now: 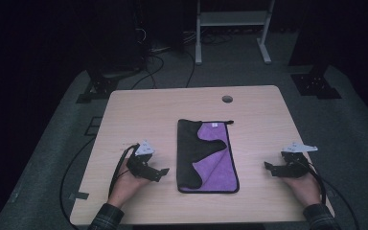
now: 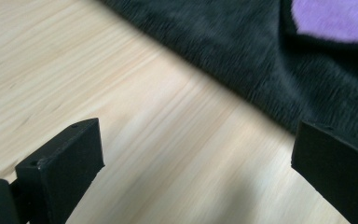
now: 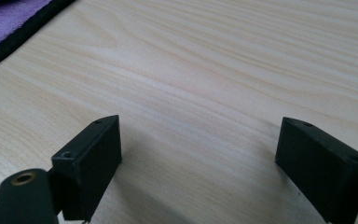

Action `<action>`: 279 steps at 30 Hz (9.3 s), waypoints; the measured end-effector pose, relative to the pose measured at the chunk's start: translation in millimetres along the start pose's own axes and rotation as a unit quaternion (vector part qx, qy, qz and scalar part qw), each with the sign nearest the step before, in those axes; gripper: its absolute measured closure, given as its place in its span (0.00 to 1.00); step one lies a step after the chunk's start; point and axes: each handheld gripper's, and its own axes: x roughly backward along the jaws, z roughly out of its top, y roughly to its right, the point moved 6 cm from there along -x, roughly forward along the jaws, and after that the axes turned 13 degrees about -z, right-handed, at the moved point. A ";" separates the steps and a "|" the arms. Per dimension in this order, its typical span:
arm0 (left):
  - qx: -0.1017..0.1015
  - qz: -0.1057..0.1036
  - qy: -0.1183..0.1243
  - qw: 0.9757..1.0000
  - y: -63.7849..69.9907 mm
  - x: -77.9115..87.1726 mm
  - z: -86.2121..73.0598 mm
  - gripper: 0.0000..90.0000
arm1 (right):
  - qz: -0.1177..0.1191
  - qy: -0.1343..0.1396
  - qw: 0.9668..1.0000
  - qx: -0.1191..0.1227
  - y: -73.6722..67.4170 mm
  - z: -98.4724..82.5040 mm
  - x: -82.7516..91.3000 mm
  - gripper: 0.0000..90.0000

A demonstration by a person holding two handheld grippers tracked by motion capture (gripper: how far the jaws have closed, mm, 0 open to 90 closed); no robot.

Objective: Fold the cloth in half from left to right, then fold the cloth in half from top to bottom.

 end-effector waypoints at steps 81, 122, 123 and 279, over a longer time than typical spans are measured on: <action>-0.012 0.011 -0.017 1.000 -13.0 12.6 -41.4 0.00 | 0.197 0.042 0.974 0.102 -155.3 163.1 -62.0 0.57; -0.014 0.009 -0.018 1.000 -12.2 13.1 -41.9 0.00 | 0.113 0.063 0.989 0.075 -123.4 173.6 -86.4 0.91; -0.013 0.009 -0.018 1.000 -12.1 13.1 -41.9 0.00 | 0.110 0.062 0.990 0.070 -118.8 173.2 -88.9 0.91; -0.044 -0.017 0.007 0.999 -15.6 -15.5 39.4 0.20 | 0.130 0.054 0.986 0.083 -93.8 98.0 -5.6 0.31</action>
